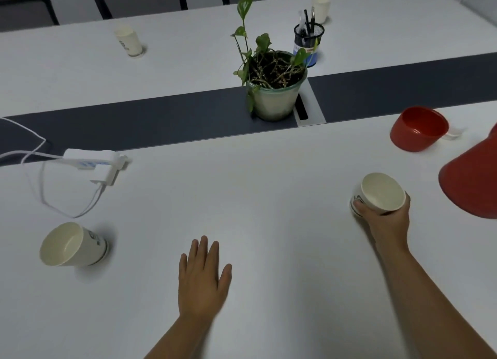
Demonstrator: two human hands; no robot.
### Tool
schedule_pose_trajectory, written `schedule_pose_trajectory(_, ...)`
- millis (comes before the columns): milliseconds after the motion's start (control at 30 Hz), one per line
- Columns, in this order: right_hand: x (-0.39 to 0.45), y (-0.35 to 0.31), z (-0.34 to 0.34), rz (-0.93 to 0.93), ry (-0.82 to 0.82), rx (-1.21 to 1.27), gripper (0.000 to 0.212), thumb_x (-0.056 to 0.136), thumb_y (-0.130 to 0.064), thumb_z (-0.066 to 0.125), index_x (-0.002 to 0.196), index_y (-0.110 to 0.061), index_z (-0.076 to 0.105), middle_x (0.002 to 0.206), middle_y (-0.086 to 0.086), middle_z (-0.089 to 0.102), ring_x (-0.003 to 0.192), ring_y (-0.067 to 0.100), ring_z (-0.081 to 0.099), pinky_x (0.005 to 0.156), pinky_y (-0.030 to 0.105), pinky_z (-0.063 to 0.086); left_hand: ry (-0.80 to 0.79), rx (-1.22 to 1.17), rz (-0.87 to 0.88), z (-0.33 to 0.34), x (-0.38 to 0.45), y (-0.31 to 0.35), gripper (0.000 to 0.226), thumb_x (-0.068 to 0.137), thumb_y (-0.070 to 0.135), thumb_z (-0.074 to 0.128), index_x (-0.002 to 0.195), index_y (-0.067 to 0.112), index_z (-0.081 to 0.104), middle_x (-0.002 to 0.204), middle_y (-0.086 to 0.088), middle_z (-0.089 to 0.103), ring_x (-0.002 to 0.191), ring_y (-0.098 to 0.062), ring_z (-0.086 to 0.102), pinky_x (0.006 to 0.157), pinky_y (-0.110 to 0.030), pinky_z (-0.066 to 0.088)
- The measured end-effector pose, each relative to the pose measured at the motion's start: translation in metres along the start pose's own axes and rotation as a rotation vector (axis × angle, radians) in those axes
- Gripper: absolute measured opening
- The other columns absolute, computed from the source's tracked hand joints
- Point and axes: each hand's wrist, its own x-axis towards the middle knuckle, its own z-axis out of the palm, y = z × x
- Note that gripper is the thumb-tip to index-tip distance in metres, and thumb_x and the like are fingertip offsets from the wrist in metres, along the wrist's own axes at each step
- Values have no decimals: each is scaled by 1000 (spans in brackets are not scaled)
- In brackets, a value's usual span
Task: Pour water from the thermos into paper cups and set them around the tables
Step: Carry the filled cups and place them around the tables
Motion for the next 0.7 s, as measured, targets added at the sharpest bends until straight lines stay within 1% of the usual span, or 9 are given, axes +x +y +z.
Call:
schedule_pose_trajectory(167,3,10,7,25,38,-15,97,69,-27,101,149,-20,46,143,2,61,129,27,59,112,44,47,8,-8,-6,7,-1,-6,69,106,57,41,158,15,54,173,-9,38,165,-30,22,133,-50,8)
schedule_pose_trajectory(333,1,16,25,48,82,-40,103,70,-29,101,153,-18,42,147,7,59,133,33,57,111,47,47,22,-60,0,10,4,-9,68,106,58,41,156,14,56,172,-10,40,164,-32,25,130,-54,13)
schedule_pose_trajectory(400,0,20,24,38,67,-62,103,71,-26,101,153,-16,41,149,7,58,134,33,58,111,47,48,-10,-66,-18,11,6,-10,68,105,57,43,157,15,55,173,-9,39,165,-31,24,131,-54,14)
schedule_pose_trajectory(467,-7,25,18,13,43,-50,102,73,-18,100,155,-15,39,152,7,57,134,29,59,111,47,48,-44,-80,-33,11,9,-12,67,105,56,43,157,15,55,172,-10,39,165,-30,23,132,-55,14)
schedule_pose_trajectory(533,-23,32,8,27,25,-45,105,77,-14,98,160,-15,33,158,9,52,138,29,56,114,48,47,-68,-129,-32,6,10,-11,63,105,54,43,152,14,58,170,-10,43,164,-30,26,132,-55,16)
schedule_pose_trajectory(600,-48,41,-3,53,17,-38,107,80,-14,95,163,-17,28,162,10,46,141,30,53,117,48,44,-74,-249,4,-1,4,-8,53,104,50,48,139,15,65,163,-6,51,161,-31,33,128,-56,26)
schedule_pose_trajectory(633,-60,46,-6,57,16,-31,105,82,-12,94,163,-17,27,162,8,46,141,30,53,118,48,44,-68,-331,13,-3,-1,-6,48,104,48,53,136,16,68,162,-1,53,160,-27,34,126,-54,31)
schedule_pose_trajectory(700,-90,50,-13,63,7,-7,100,85,-9,90,163,-19,28,160,4,46,140,27,54,119,48,45,-70,-495,-6,-17,-18,2,42,106,44,64,144,25,67,165,14,48,162,-10,28,126,-46,35)
